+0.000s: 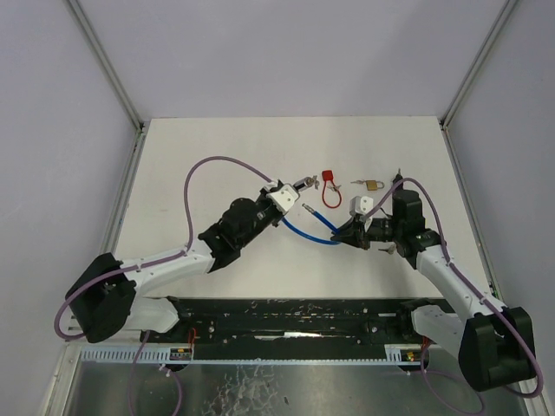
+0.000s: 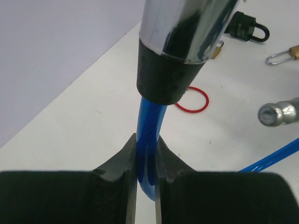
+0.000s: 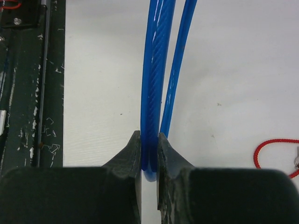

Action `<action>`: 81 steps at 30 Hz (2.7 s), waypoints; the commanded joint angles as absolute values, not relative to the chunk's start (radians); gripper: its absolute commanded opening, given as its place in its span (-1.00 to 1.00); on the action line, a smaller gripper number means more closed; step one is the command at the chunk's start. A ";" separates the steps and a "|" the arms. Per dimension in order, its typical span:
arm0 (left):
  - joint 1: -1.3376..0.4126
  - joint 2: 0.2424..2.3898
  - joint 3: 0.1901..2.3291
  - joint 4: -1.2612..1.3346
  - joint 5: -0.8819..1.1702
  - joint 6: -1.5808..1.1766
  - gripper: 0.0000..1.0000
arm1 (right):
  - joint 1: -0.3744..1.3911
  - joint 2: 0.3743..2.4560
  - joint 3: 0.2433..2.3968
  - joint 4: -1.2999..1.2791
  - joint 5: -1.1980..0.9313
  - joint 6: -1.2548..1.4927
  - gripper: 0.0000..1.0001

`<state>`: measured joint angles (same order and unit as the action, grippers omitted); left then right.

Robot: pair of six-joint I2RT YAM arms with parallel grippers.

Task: Lock with the key
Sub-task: Lock the lock.

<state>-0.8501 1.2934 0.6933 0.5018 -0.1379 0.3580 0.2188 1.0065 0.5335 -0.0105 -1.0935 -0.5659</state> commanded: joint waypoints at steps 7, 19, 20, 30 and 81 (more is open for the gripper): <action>-0.808 1.328 0.593 0.723 -0.078 0.371 -0.99 | 0.211 1.023 0.560 -0.016 -1.092 -0.597 -1.00; -0.798 1.294 0.585 0.715 -0.010 0.278 -0.99 | 0.212 1.009 0.572 -0.004 -1.059 -0.499 -1.00; -0.798 1.294 0.588 0.713 -0.005 0.269 -0.99 | 0.210 1.007 0.573 -0.004 -1.059 -0.498 -1.00; -0.799 1.303 0.589 0.707 0.036 0.236 -0.99 | 0.209 1.009 0.571 0.011 -1.058 -0.466 -1.00; -1.016 1.454 0.620 0.688 -0.227 0.617 -0.99 | 0.209 0.998 0.570 0.093 -1.164 -0.292 -1.00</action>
